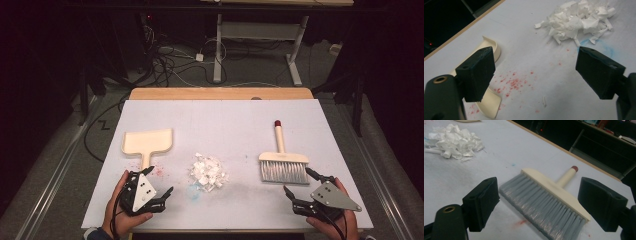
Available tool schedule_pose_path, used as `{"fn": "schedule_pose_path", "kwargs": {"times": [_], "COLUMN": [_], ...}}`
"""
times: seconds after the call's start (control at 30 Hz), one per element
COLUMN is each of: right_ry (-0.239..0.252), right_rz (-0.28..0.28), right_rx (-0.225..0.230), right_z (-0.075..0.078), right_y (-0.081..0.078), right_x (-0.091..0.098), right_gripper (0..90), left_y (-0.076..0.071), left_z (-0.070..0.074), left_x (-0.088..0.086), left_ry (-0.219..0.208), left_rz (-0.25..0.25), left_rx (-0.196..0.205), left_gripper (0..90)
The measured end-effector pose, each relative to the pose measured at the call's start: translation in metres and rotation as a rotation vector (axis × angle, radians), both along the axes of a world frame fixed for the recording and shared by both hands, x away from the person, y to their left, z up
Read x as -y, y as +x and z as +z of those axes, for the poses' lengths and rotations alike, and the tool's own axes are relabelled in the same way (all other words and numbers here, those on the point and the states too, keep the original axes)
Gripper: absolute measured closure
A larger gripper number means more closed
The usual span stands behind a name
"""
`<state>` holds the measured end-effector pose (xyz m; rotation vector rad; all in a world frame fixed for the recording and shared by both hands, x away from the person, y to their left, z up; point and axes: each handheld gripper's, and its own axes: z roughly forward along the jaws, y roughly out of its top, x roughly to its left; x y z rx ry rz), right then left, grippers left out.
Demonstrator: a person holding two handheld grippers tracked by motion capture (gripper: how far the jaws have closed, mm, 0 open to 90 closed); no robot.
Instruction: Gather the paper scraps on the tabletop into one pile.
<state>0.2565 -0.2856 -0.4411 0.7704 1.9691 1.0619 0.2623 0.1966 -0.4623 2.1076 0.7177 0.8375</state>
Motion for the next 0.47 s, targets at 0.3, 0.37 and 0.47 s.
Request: {"fn": "schedule_pose_path", "kwargs": {"times": [0.3,0.37,0.47], "right_ry": [-0.014,-0.021,-0.017], "right_rz": [0.007,0.008,0.004], "right_rx": [-0.01,-0.009,-0.007], "right_z": [-0.0023,-0.003,-0.0022], "right_y": [0.0023,0.0026,0.0045], "right_x": [-0.0014,-0.0014,-0.001], "right_gripper": [18.1,18.0,18.0], "left_y": [0.0033,0.0031,0.0022], "left_z": [-0.0009,-0.0008,-0.0018], "left_x": [0.0,0.0006,0.0008], "left_ry": [0.008,0.006,0.019], "left_rz": [0.015,0.015,0.014], "left_rx": [-0.009,-0.007,-0.009], "left_gripper": [15.2,15.2,15.2]}}
